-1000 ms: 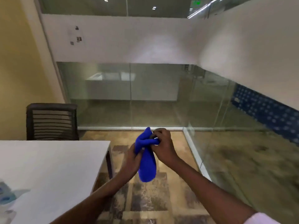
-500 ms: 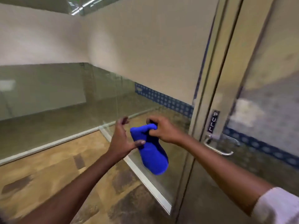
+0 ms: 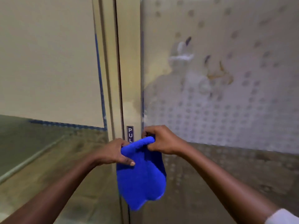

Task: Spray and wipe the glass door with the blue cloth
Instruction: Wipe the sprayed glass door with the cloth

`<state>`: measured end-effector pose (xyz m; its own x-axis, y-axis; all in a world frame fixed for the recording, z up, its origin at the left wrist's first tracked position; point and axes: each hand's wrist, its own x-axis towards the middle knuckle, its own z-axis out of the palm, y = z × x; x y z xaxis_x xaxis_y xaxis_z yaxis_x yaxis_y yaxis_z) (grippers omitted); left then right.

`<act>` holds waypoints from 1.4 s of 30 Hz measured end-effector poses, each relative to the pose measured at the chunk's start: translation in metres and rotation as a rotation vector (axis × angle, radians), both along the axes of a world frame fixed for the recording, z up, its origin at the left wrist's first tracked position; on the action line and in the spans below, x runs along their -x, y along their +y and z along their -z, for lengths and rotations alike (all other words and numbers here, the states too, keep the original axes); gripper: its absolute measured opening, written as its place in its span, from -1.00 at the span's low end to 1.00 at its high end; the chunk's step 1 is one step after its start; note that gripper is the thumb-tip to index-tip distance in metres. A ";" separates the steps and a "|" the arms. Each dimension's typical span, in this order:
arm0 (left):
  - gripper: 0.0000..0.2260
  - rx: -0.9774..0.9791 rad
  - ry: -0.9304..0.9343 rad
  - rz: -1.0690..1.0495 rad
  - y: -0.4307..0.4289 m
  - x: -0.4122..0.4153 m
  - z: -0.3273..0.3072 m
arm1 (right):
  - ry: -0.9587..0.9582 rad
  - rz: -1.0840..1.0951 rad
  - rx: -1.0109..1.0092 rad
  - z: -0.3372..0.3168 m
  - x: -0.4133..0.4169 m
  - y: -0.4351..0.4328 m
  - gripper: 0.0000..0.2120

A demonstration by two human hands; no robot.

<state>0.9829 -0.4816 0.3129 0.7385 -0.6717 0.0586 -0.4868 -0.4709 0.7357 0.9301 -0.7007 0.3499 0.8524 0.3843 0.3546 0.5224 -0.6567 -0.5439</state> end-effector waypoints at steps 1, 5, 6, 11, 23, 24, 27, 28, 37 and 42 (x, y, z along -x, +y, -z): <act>-0.52 0.018 -0.049 0.034 -0.009 -0.011 -0.002 | -0.011 0.067 -0.018 0.002 -0.002 -0.012 -0.76; -0.72 0.007 -0.146 0.102 -0.048 -0.045 -0.020 | -0.080 0.384 -0.150 0.011 -0.003 -0.054 -0.74; -0.72 0.003 -0.197 0.104 -0.061 -0.050 -0.026 | -0.116 0.469 -0.185 0.011 -0.002 -0.063 -0.74; -0.74 0.086 -0.548 -0.056 -0.135 -0.061 -0.054 | -0.426 1.053 -0.155 0.006 0.006 -0.101 -0.79; -0.80 0.201 -1.448 -0.170 -0.225 -0.074 -0.074 | -0.416 1.379 -0.815 0.012 -0.031 -0.150 -0.79; -0.81 0.231 -1.488 -0.191 -0.227 -0.078 -0.073 | -0.419 1.314 -1.021 0.012 -0.039 -0.150 -0.80; -0.80 0.285 -1.556 -0.260 -0.235 -0.085 -0.070 | -0.531 1.219 -1.415 0.017 -0.059 -0.143 -0.81; -0.79 0.296 -1.553 -0.273 -0.236 -0.086 -0.069 | -0.590 1.203 -1.475 0.019 -0.066 -0.139 -0.78; -0.75 0.274 -1.480 -0.400 -0.241 -0.115 -0.068 | -0.762 0.757 -1.492 0.033 -0.121 -0.138 -0.36; -0.70 0.277 -1.394 -0.482 -0.241 -0.119 -0.073 | -0.863 0.983 -1.660 -0.008 -0.117 -0.160 -0.68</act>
